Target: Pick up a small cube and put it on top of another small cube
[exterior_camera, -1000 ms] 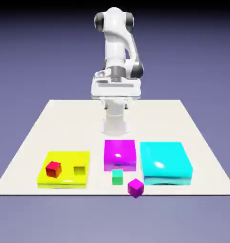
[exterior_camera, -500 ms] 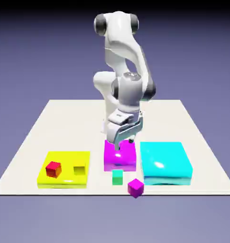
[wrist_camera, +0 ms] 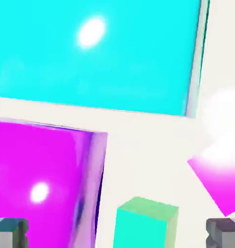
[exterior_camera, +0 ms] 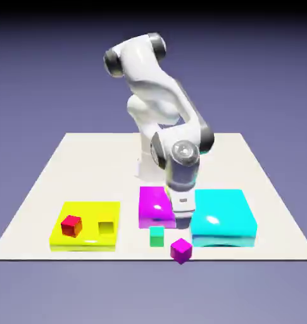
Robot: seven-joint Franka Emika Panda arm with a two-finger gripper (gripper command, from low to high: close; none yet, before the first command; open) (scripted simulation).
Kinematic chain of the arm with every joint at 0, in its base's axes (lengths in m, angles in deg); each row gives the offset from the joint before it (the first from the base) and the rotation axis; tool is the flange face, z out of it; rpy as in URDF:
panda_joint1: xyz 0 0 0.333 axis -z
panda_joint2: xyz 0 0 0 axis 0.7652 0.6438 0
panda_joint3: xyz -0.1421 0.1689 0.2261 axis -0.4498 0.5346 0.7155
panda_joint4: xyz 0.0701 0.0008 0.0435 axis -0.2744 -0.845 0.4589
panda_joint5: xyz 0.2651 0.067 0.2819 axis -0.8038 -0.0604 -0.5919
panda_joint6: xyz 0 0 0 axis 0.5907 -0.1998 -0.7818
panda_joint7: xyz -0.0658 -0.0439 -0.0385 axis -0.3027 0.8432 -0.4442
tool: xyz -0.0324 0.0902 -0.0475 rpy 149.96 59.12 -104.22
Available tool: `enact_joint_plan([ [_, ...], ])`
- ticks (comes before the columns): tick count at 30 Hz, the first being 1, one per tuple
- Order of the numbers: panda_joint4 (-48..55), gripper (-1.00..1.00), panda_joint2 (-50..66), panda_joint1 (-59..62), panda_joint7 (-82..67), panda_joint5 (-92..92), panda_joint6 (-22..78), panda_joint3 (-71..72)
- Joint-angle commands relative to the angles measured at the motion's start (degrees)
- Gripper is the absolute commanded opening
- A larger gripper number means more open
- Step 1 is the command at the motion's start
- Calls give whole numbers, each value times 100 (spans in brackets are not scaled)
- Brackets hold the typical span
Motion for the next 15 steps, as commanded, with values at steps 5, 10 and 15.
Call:
enact_joint_plan([
  [5,688,0,901,637,-1246,261,1089,820],
  [10,680,0,1756,1201,-2492,1077,1397,1404],
  [15,195,0,2579,1715,-3738,2275,1170,1827],
])
